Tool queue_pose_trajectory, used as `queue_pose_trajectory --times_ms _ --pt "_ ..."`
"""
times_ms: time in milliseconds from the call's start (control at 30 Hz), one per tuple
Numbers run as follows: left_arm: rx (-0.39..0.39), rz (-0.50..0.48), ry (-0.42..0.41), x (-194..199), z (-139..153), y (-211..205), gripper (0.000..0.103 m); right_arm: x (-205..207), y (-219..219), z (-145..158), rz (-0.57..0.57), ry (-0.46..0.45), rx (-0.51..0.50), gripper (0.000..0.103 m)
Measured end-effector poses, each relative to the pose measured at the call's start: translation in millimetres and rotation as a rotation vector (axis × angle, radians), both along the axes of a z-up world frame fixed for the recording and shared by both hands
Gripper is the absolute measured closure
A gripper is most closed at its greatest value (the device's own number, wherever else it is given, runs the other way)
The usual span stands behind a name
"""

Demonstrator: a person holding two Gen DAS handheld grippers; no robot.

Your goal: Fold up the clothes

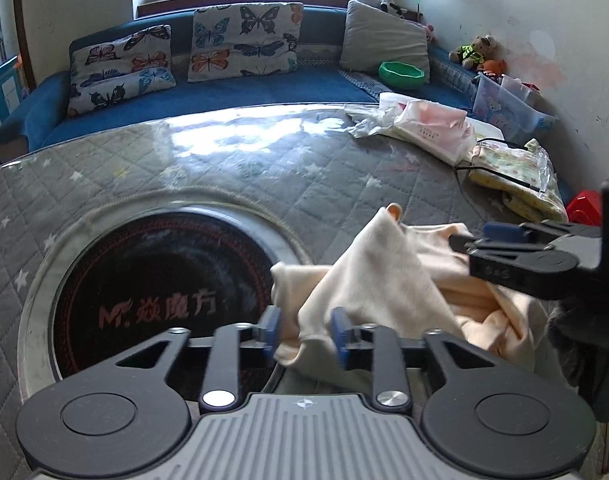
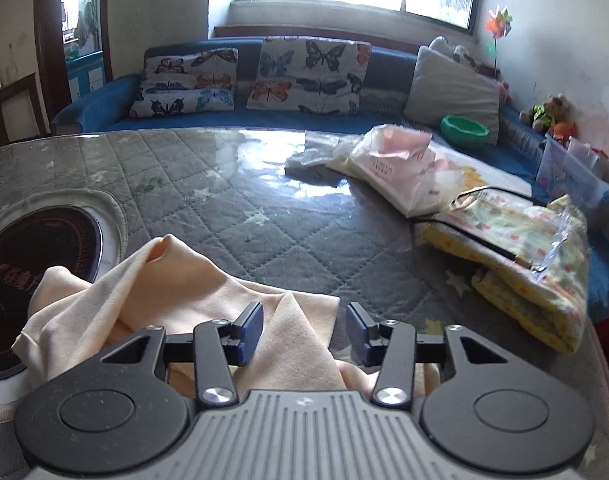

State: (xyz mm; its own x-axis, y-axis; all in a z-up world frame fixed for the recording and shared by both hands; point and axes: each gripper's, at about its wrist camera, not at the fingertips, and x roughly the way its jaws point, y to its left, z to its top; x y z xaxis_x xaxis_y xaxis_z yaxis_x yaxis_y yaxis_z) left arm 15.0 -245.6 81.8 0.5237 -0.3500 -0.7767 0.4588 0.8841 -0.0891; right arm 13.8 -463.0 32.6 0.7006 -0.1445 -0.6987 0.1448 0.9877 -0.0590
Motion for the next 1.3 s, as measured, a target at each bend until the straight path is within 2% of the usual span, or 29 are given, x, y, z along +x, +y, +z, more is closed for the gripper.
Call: queue_pose_trajectory --times_ms 33,100,200,400,467,533,667,833,900,933,1067,1133,1200,1300 --pt "0.002 -0.003 -0.006 1.1 0.7 -2.7 0.06 2.2 -0.6 -3.3 0.006 0.013 0.003 0.066" --pt "0.006 -0.003 -0.015 3.7 1.4 -7.1 0.051 1.8 -0.9 -5.6 0.018 0.019 0.013 0.083" --pt "0.011 0.001 -0.028 8.3 2.4 -12.3 0.045 -8.8 0.8 -1.2 0.011 -0.007 -0.014 0.093" --pt "0.006 0.002 -0.058 15.0 8.2 -18.5 0.03 -56.3 2.4 22.9 -0.024 -0.118 -0.101 0.099" --pt "0.01 -0.008 -0.062 15.7 7.8 -23.0 0.028 -75.9 2.4 28.4 -0.048 -0.149 -0.148 0.1" --pt "0.013 -0.02 -0.061 15.9 6.5 -29.2 0.026 -93.3 2.0 30.5 -0.073 -0.168 -0.193 0.1" --pt "0.022 -0.04 -0.055 16.1 2.7 -44.0 0.023 -110.4 -4.8 31.8 -0.072 -0.16 -0.143 0.099" --pt "0.056 -0.053 -0.088 21.7 3.4 -71.4 0.022 -103.0 -7.8 32.8 -0.05 -0.156 -0.094 0.091" --pt "0.079 -0.052 -0.098 27.5 0.5 -81.1 0.022 -98.5 -5.6 31.8 -0.041 -0.16 -0.087 0.081" --pt "0.088 -0.053 -0.1 30.6 -1.5 -85.3 0.021 -97.0 -4.9 32.4 -0.038 -0.163 -0.085 0.08" --pt "0.127 -0.064 -0.069 41.6 -17.4 -98.2 0.017 -94.1 -2.8 31.8 -0.028 -0.162 -0.067 0.071" --pt "0.147 -0.076 -0.055 42.7 -26.2 -98.4 0.024 -91.4 -0.8 30.0 -0.016 -0.158 -0.072 0.07" --pt "0.166 -0.08 -0.031 44.4 -33.4 -94.5 0.058 -89.7 0.4 30.0 -0.004 -0.155 -0.075 0.07" --pt "0.11 -0.086 0.012 46.3 -34.6 -77.5 0.075 -81.7 1.3 27.9 0.014 -0.147 -0.074 0.07"
